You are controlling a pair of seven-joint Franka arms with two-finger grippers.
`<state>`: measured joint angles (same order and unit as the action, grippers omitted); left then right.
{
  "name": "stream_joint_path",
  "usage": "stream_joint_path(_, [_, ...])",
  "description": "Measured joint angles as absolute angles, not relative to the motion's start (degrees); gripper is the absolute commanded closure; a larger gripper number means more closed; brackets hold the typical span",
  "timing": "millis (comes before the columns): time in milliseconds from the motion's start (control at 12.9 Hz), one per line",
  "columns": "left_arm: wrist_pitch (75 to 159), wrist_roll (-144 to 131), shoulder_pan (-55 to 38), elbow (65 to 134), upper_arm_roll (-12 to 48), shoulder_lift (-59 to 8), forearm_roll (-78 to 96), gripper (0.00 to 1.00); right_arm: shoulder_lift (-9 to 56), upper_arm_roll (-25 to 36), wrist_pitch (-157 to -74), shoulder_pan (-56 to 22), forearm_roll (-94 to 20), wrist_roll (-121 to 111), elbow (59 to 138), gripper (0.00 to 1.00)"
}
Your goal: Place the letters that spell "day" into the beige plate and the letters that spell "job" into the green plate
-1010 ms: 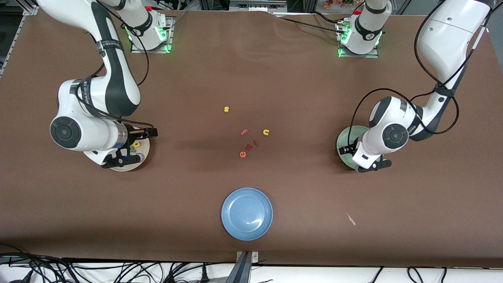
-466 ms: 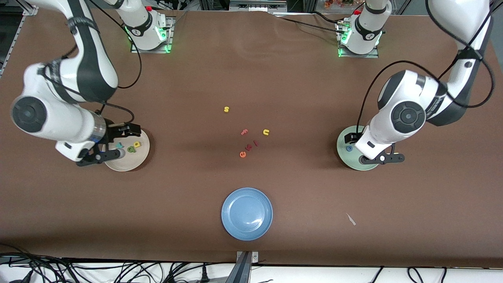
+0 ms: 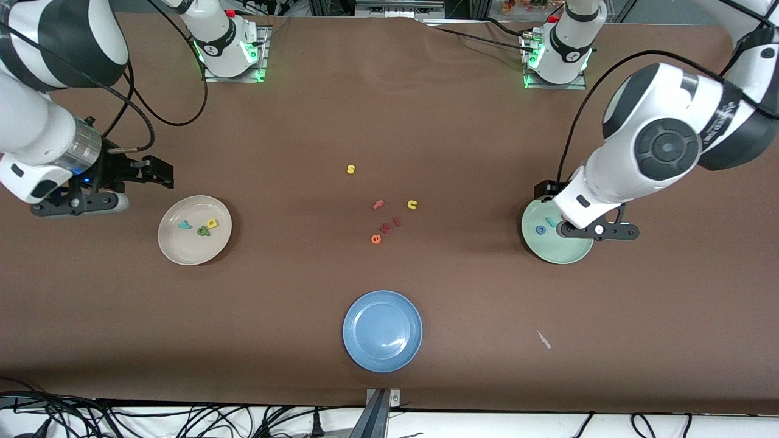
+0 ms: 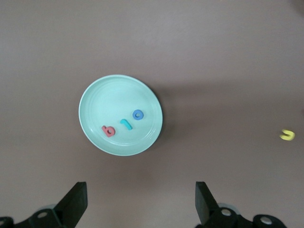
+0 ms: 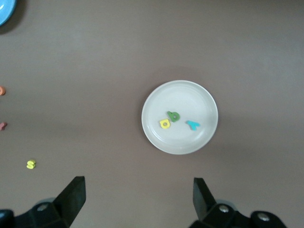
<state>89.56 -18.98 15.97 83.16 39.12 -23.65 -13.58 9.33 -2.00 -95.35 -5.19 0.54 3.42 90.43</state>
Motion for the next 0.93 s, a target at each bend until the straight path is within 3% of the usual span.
stream_joint_path(233, [88.8,-10.4,17.5,79.9,37.2,-21.9,-8.9,0.0,6.3,-1.2,-92.0,-5.1,0.6,5.6,90.4,0.0])
stream_joint_path(466, [87.9,-6.7,12.5,80.1,28.6,-16.4,-5.4,0.0,4.2,1.1,-90.3,-4.8,0.8,5.3,90.4,0.0])
stream_joint_path(932, [90.6,-1.1,3.7,89.2,11.9,-6.9,-1.9,0.0,2.2,4.5,-87.9,-4.5,-0.3,3.9,90.3,0.0])
